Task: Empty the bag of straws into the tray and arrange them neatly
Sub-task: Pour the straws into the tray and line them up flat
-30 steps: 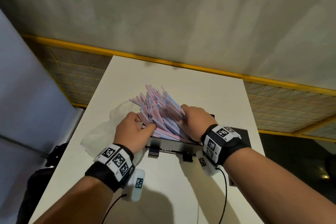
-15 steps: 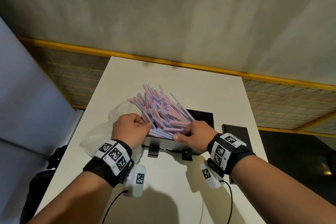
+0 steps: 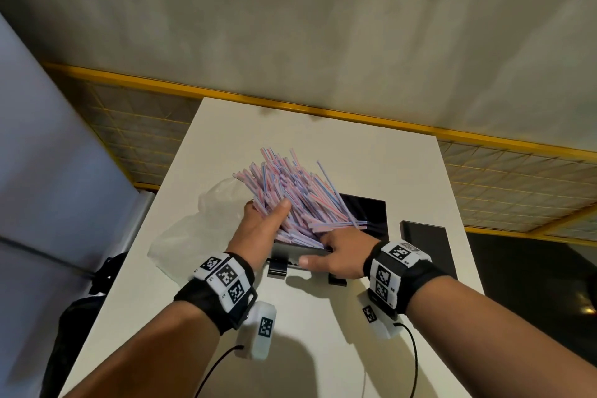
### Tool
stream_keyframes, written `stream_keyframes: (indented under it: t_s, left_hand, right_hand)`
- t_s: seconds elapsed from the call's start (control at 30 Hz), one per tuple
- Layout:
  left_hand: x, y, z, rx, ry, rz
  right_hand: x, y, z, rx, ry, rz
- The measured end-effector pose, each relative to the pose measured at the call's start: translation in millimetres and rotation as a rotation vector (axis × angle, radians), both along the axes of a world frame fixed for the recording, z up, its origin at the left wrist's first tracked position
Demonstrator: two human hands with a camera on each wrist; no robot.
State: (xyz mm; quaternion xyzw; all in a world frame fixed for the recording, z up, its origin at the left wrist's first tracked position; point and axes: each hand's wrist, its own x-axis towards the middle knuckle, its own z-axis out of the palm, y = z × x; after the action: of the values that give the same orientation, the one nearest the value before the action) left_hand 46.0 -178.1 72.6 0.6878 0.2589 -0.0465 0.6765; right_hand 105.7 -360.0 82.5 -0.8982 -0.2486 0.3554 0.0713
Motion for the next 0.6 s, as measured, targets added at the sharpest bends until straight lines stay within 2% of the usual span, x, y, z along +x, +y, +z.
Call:
stream_keyframes:
  t_s: [0.13,0.23,0.3,0.47,0.6]
  left_hand:
    - [-2,3,-9,0.118,0.005,-0.034]
    - [-3,10,-8,0.500,0.034,-0.032]
    - [-2,13,2,0.645,0.016,-0.022]
    - [3,15,18,0.747,-0.027,-0.109]
    - [9,14,23,0.749,-0.014,-0.175]
  right_hand:
    - [1,4,-5,-0.006,0.005,-0.026]
    - [1,3,-7,0.022,0.008,-0.049]
    - [0,2,-8,0.067,0.019,-0.069]
    - [-1,2,-6,0.047,-0.030,-0.043]
    - [-9,1,3,0.076,-0.088,-0.046]
